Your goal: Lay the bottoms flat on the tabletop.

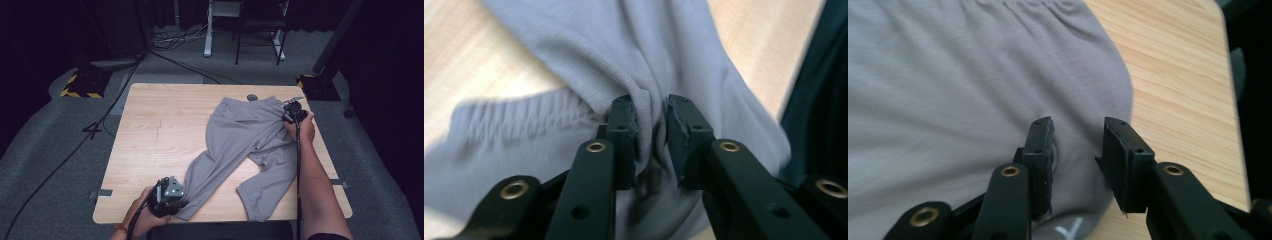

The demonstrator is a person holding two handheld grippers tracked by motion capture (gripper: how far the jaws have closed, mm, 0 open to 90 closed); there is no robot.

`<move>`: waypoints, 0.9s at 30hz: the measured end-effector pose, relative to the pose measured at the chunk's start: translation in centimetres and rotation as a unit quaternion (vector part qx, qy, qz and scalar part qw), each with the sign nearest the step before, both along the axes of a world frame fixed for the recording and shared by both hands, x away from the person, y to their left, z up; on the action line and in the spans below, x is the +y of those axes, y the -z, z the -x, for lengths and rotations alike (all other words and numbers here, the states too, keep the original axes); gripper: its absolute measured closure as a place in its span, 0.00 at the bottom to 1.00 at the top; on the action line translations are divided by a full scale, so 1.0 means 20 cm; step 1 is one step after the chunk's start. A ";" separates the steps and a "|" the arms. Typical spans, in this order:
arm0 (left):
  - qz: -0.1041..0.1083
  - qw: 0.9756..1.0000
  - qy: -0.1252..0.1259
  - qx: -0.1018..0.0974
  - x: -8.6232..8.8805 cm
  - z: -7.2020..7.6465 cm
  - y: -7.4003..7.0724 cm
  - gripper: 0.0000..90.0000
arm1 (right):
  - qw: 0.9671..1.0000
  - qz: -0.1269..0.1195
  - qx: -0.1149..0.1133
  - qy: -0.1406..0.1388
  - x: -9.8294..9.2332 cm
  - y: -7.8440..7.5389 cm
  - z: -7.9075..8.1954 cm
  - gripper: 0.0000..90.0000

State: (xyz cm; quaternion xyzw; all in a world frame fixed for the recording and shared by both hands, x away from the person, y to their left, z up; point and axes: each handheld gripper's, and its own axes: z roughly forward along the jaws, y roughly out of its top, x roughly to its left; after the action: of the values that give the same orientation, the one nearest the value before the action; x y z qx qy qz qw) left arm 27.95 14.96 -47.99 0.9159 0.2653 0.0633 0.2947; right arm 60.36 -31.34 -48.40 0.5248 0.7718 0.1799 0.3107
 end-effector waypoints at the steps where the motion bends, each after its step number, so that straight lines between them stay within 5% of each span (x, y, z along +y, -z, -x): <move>1: 0.001 1.000 -0.005 -0.005 0.00 0.01 0.00 0.74 | 1.000 -0.003 0.001 0.003 -0.01 0.00 0.00 0.70; 4: 0.012 0.999 -0.026 -0.024 0.03 0.00 -0.02 0.63 | 1.000 0.002 -0.002 -0.006 0.02 -0.02 0.02 0.67; 6: 0.016 0.998 -0.051 -0.036 0.06 -0.03 -0.04 0.57 | 0.999 -0.020 -0.018 -0.033 0.05 -0.04 0.04 0.66; 9: 0.023 0.995 -0.081 -0.049 0.13 -0.08 -0.05 0.52 | 0.992 -0.066 -0.035 -0.103 0.16 -0.10 0.10 0.63; 10: 0.024 0.995 -0.084 -0.046 0.15 -0.10 -0.05 0.51 | 0.987 -0.083 -0.037 -0.133 0.21 -0.11 0.13 0.62; 12: -0.006 0.995 -0.080 -0.053 0.16 -0.13 -0.04 0.48 | 0.973 -0.109 -0.031 -0.201 0.32 -0.13 0.20 0.60; 16: 0.004 0.997 -0.074 -0.032 0.20 -0.21 0.00 0.47 | 0.944 -0.124 -0.005 -0.307 0.52 -0.11 0.35 0.58; 19: 0.007 0.996 -0.082 -0.041 0.23 -0.23 0.00 0.48 | 0.929 -0.121 0.013 -0.348 0.60 -0.07 0.42 0.58; 22: 0.026 0.994 -0.100 -0.042 0.28 -0.24 -0.01 0.48 | 0.930 -0.105 0.035 -0.351 0.62 0.00 0.43 0.60; 24: 0.016 0.994 -0.104 -0.042 0.31 -0.25 0.00 0.48 | 0.936 -0.107 0.034 -0.333 0.59 0.03 0.41 0.63; 27: 0.005 0.994 -0.106 -0.038 0.33 -0.26 0.00 0.50 | 0.950 -0.084 0.019 -0.299 0.54 0.02 0.37 0.65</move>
State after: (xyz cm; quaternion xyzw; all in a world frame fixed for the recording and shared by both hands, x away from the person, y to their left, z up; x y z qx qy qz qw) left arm 33.17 21.52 -48.08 0.8779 0.3499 0.1280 0.3007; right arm 52.89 -20.54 -48.86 0.2973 0.8811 0.3190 0.1831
